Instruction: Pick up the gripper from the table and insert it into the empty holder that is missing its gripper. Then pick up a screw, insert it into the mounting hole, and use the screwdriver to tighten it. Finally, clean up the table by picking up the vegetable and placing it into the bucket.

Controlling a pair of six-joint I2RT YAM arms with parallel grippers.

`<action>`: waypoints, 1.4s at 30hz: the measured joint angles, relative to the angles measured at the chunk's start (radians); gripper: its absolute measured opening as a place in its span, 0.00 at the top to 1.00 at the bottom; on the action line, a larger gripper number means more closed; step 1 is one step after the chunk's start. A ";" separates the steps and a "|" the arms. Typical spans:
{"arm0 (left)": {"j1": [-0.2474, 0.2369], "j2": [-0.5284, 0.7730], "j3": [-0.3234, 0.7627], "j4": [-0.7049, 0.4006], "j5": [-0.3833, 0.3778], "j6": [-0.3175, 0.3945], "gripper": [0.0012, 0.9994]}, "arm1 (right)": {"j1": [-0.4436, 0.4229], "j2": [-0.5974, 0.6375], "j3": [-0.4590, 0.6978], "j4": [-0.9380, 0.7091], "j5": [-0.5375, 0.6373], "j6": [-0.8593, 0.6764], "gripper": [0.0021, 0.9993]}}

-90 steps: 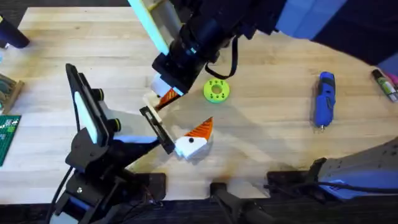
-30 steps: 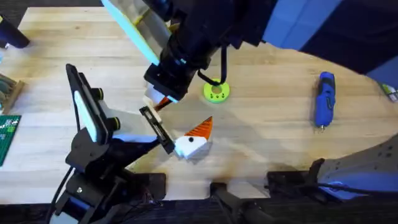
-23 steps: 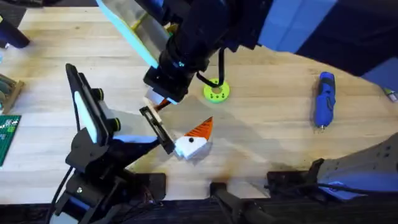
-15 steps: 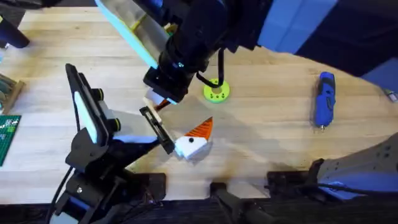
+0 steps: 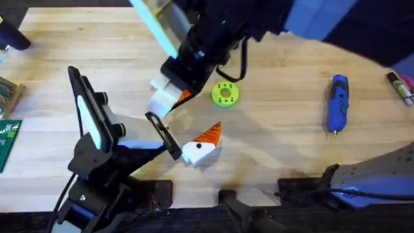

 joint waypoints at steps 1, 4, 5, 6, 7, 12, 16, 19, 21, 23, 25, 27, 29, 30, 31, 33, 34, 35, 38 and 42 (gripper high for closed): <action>0.000 0.000 0.000 0.000 0.000 0.000 0.01 | -0.012 -0.012 0.000 -0.011 -0.005 0.001 0.01; 0.000 0.000 0.000 0.000 0.000 0.000 0.01 | -0.058 -0.056 0.000 -0.055 -0.018 0.004 0.01; 0.000 0.000 0.000 0.000 0.000 0.000 0.01 | -0.075 -0.071 0.000 -0.077 -0.020 0.006 0.01; 0.000 0.000 0.000 0.000 0.000 0.000 0.01 | -0.092 -0.087 0.000 -0.102 -0.022 0.007 0.01; 0.000 0.000 0.000 0.000 0.000 0.000 0.01 | -0.107 -0.099 0.000 -0.125 -0.027 0.008 0.01; 0.000 0.000 0.000 0.000 0.000 0.000 0.01 | -0.195 -0.177 -0.036 -0.161 -0.066 0.013 0.01; 0.000 0.000 0.000 0.000 0.000 0.000 0.01 | -0.257 -0.304 -0.179 -0.115 -0.098 0.017 0.01; 0.000 0.000 0.000 0.000 0.000 0.000 0.01 | -0.311 -0.415 -0.312 -0.068 -0.163 0.017 0.01; 0.000 0.000 0.000 0.000 0.000 0.000 0.01 | -0.354 -0.493 -0.396 -0.060 -0.227 0.011 0.01; 0.000 0.000 0.000 0.001 0.000 0.000 0.01 | -0.390 -0.555 -0.459 -0.065 -0.288 0.003 0.00; 0.000 0.000 0.000 0.001 0.000 0.000 0.01 | -0.424 -0.612 -0.515 -0.086 -0.352 -0.005 0.01; 0.000 0.000 0.000 0.001 0.000 0.000 0.01 | -0.453 -0.658 -0.566 -0.116 -0.418 -0.019 0.01; 0.000 0.000 0.000 0.001 0.001 0.000 0.03 | -0.470 -0.687 -0.605 -0.140 -0.477 -0.042 0.01; 0.000 0.000 0.000 0.001 0.000 0.000 0.07 | -0.474 -0.697 -0.621 -0.146 -0.503 -0.054 0.01; 0.000 0.000 0.000 0.001 0.000 0.001 0.13 | -0.477 -0.704 -0.633 -0.149 -0.523 -0.064 0.01; 0.000 0.000 0.000 0.001 0.000 0.001 0.34 | -0.479 -0.711 -0.645 -0.151 -0.554 -0.082 0.01; 0.000 0.000 0.000 0.001 0.000 0.001 0.48 | -0.479 -0.712 -0.647 -0.148 -0.564 -0.088 0.01; 0.000 0.000 0.000 0.001 0.000 0.001 0.66 | -0.479 -0.712 -0.648 -0.145 -0.573 -0.093 0.01; 0.000 0.000 0.000 0.001 -0.001 0.007 0.98 | -0.479 -0.712 -0.648 -0.140 -0.591 -0.105 0.01; 0.000 0.000 0.000 0.001 -0.002 0.007 0.99 | -0.479 -0.711 -0.648 -0.136 -0.603 -0.112 0.01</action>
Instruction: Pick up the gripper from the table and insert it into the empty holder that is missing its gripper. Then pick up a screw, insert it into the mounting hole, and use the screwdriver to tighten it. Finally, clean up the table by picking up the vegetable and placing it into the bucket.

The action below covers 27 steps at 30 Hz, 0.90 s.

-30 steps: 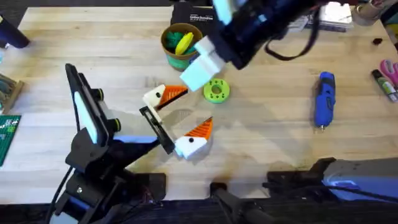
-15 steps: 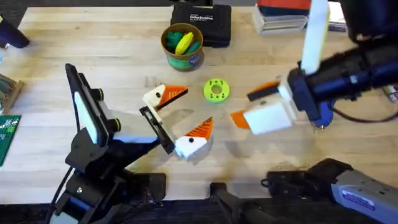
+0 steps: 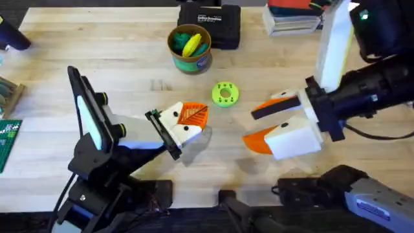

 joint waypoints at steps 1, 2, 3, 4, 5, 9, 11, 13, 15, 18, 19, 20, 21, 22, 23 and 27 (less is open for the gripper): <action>0.000 0.000 0.000 0.000 0.000 0.000 0.99 | 0.000 0.001 0.000 0.000 -0.002 -0.002 0.01; 0.000 0.000 0.000 0.000 0.000 0.000 0.99 | 0.000 0.004 0.000 0.004 -0.004 -0.003 0.01; 0.000 0.000 0.000 0.000 0.000 0.000 0.99 | 0.000 0.007 0.000 0.010 -0.004 -0.003 0.01; 0.000 0.000 0.000 0.000 0.000 0.000 0.99 | 0.000 0.010 0.000 0.014 -0.004 -0.003 0.01; 0.000 0.000 0.000 0.000 0.000 0.000 0.99 | 0.000 0.014 0.000 0.018 -0.004 -0.003 0.01; 0.000 0.000 0.000 0.000 0.000 0.000 0.99 | -0.001 0.032 0.000 0.031 0.006 0.000 0.01; 0.000 0.000 0.000 0.000 0.000 0.000 0.99 | -0.011 0.041 0.000 0.039 0.042 0.017 0.01; 0.000 0.000 0.000 0.000 0.000 0.000 0.99 | -0.038 0.052 0.000 0.049 0.110 0.049 0.01; 0.000 0.000 0.000 0.000 0.000 0.000 0.99 | -0.078 0.062 0.000 0.057 0.201 0.088 0.01; 0.000 0.000 0.000 0.000 0.000 0.000 0.99 | -0.158 0.074 0.000 0.066 0.365 0.139 0.01; 0.000 0.000 0.000 0.000 0.000 0.000 0.99 | -0.190 0.077 0.000 0.068 0.421 0.150 0.01; 0.000 0.000 0.000 0.000 0.000 0.000 0.99 | -0.218 0.079 -0.001 0.071 0.471 0.158 0.01; 0.000 0.000 0.000 0.000 0.000 0.000 0.99 | -0.246 0.080 -0.001 0.075 0.517 0.164 0.01; 0.000 0.000 0.000 0.000 0.000 0.000 0.99 | -0.281 0.082 -0.001 0.078 0.567 0.167 0.01; 0.000 0.000 0.000 0.000 0.000 0.000 0.99 | -0.310 0.084 -0.001 0.080 0.603 0.167 0.01; 0.000 0.000 0.000 0.000 -0.008 0.000 0.99 | -0.448 0.112 -0.001 0.088 0.702 0.143 0.01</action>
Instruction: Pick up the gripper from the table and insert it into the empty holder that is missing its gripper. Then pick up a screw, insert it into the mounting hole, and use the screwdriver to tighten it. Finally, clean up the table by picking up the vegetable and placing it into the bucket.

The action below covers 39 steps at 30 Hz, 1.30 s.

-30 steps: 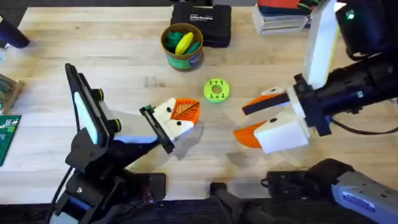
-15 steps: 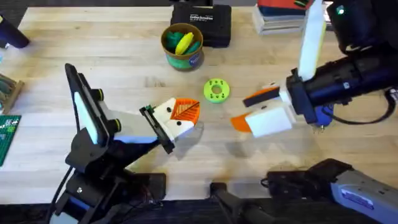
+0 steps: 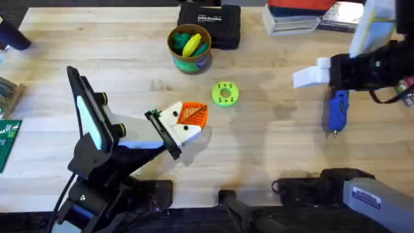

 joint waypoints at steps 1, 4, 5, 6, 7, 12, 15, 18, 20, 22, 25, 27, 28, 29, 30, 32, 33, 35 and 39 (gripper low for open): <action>0.000 0.000 0.000 0.000 -0.002 0.000 0.99 | -0.033 0.011 0.000 0.003 0.014 -0.011 0.01; 0.000 0.000 0.000 0.000 -0.009 0.000 0.99 | -0.140 0.052 0.000 0.021 0.042 -0.049 0.01; 0.000 0.000 0.000 0.000 -0.011 0.000 0.99 | -0.174 0.068 0.000 0.032 0.049 -0.064 0.01; 0.000 0.000 0.000 0.000 -0.012 0.000 0.99 | -0.206 0.083 0.000 0.046 0.054 -0.078 0.01; 0.000 0.000 0.000 0.000 -0.013 0.000 0.99 | -0.232 0.097 0.000 0.059 0.058 -0.092 0.01; 0.000 0.000 0.000 0.000 -0.015 0.000 0.99 | -0.350 0.183 0.000 0.126 0.070 -0.181 0.01; 0.000 0.000 0.000 0.000 -0.015 0.000 0.99 | -0.401 0.240 0.000 0.175 0.074 -0.217 0.01; 0.000 0.000 0.000 0.000 -0.015 0.000 0.99 | -0.448 0.300 0.000 0.210 0.075 -0.233 0.01; 0.000 0.000 0.000 0.000 -0.015 0.000 0.99 | -0.471 0.340 0.000 0.225 0.077 -0.240 0.01; 0.000 0.000 0.000 0.000 -0.015 0.000 0.99 | -0.490 0.375 0.000 0.234 0.077 -0.244 0.01; 0.000 0.000 0.000 0.000 -0.015 0.000 0.99 | -0.507 0.421 0.000 0.244 0.078 -0.247 0.01; 0.000 0.000 0.000 0.000 -0.015 0.000 0.99 | -0.508 0.446 0.000 0.244 0.078 -0.250 0.01; 0.000 0.000 0.000 0.000 -0.015 0.000 0.99 | -0.508 0.457 0.000 0.245 0.078 -0.254 0.01; 0.000 0.000 0.000 0.000 -0.015 0.000 0.99 | -0.508 0.465 0.000 0.247 0.078 -0.256 0.01; 0.000 0.000 0.000 0.000 -0.015 0.000 0.99 | -0.508 0.474 0.000 0.252 0.078 -0.258 0.01; 0.000 0.000 0.000 0.000 -0.015 0.000 0.99 | -0.508 0.489 0.000 0.267 0.078 -0.262 0.01; 0.000 0.000 0.000 0.000 -0.015 0.000 0.99 | -0.508 0.495 0.000 0.276 0.078 -0.263 0.01; 0.000 0.000 0.000 0.000 -0.015 0.000 0.99 | -0.508 0.503 0.000 0.297 0.077 -0.266 0.01; 0.000 0.000 0.000 0.000 -0.015 0.000 0.99 | -0.508 0.505 0.000 0.310 0.077 -0.269 0.01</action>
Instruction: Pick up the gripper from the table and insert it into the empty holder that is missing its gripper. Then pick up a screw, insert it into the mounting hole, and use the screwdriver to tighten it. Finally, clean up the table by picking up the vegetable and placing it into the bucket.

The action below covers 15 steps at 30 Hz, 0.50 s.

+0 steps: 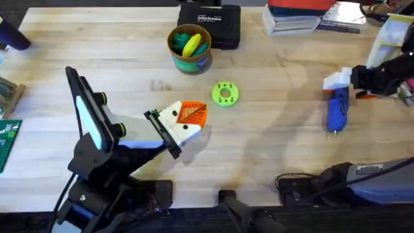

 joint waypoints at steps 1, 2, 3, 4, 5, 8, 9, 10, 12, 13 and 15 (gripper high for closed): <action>0.000 0.000 0.000 0.000 0.000 0.000 0.99 | 0.000 0.000 0.000 0.000 0.000 0.000 0.01; 0.000 0.000 0.000 0.000 0.000 0.000 0.99 | 0.000 0.000 0.000 0.000 0.000 -0.001 0.01; 0.000 0.000 0.000 0.000 0.000 0.000 0.99 | 0.000 0.000 0.000 0.001 0.000 -0.001 0.01; 0.000 0.000 0.000 0.000 0.000 0.000 0.99 | 0.000 0.000 0.000 0.001 0.000 -0.001 0.01; 0.000 0.000 0.000 0.000 -0.001 0.000 0.99 | 0.000 0.000 0.000 0.001 0.000 -0.001 0.01; 0.000 0.000 0.000 0.000 -0.001 0.000 0.99 | 0.002 0.011 0.000 0.004 0.000 -0.003 0.01; 0.000 0.000 0.000 0.000 -0.001 0.000 0.99 | 0.003 0.022 0.000 0.006 0.000 -0.003 0.01; 0.000 0.000 0.000 0.000 -0.002 0.000 0.99 | 0.005 0.032 0.000 0.007 0.000 -0.003 0.01; 0.000 0.000 0.000 0.000 -0.003 0.000 0.99 | 0.016 0.060 0.000 0.007 0.002 -0.003 0.01; 0.000 0.000 0.000 0.000 -0.003 0.000 0.99 | 0.024 0.069 0.000 0.008 0.017 -0.003 0.01; 0.000 0.000 0.000 0.000 -0.003 0.000 0.99 | 0.037 0.071 0.000 0.016 0.033 -0.003 0.01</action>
